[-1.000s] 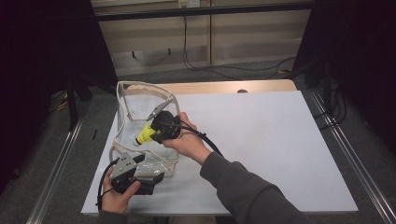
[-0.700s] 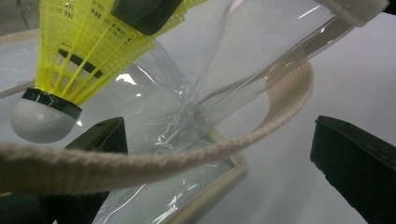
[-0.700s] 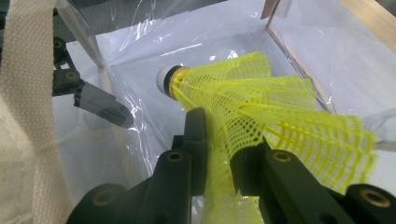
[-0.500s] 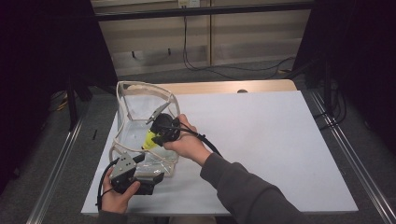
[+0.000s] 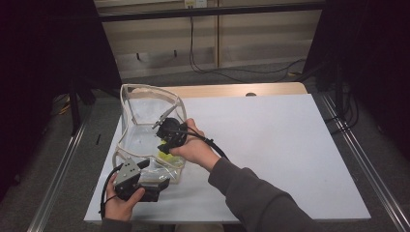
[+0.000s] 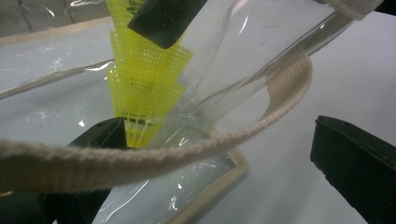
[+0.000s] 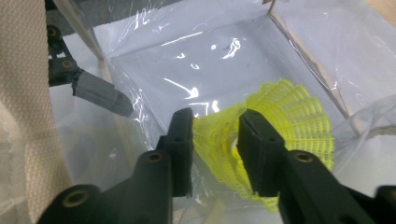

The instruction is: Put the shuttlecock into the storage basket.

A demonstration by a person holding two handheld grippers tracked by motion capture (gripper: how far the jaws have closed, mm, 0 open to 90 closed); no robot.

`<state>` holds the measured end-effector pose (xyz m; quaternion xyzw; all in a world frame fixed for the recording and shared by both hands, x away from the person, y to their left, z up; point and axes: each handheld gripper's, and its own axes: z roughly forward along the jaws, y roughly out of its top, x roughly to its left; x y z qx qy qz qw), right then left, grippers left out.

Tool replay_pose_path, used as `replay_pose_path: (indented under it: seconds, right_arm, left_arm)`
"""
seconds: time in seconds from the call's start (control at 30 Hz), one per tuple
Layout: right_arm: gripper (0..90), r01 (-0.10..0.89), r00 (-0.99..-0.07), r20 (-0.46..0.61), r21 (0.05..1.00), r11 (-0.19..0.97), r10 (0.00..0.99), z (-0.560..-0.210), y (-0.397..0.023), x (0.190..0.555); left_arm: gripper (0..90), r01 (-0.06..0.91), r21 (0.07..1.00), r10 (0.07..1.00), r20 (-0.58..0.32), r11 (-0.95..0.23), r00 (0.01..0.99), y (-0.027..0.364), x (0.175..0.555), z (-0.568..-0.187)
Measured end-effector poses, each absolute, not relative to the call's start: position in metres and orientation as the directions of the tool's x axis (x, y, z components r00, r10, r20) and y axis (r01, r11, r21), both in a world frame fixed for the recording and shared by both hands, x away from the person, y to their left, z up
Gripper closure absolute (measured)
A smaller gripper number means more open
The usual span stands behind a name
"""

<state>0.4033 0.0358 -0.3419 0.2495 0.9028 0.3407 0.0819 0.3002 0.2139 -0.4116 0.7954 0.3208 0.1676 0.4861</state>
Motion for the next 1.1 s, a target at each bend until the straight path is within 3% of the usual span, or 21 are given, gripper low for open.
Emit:
replay_pose_path:
  seconds: [1.1]
  right_arm:
    - [46.3, 0.374, -0.870, 0.055, 0.723, 0.582, 0.490, -0.311, 0.002, 0.392]
  left_arm:
    - [4.0, 0.347, 0.874, 0.668, -0.036, -0.340, 0.744, 0.213, 0.300, -0.411]
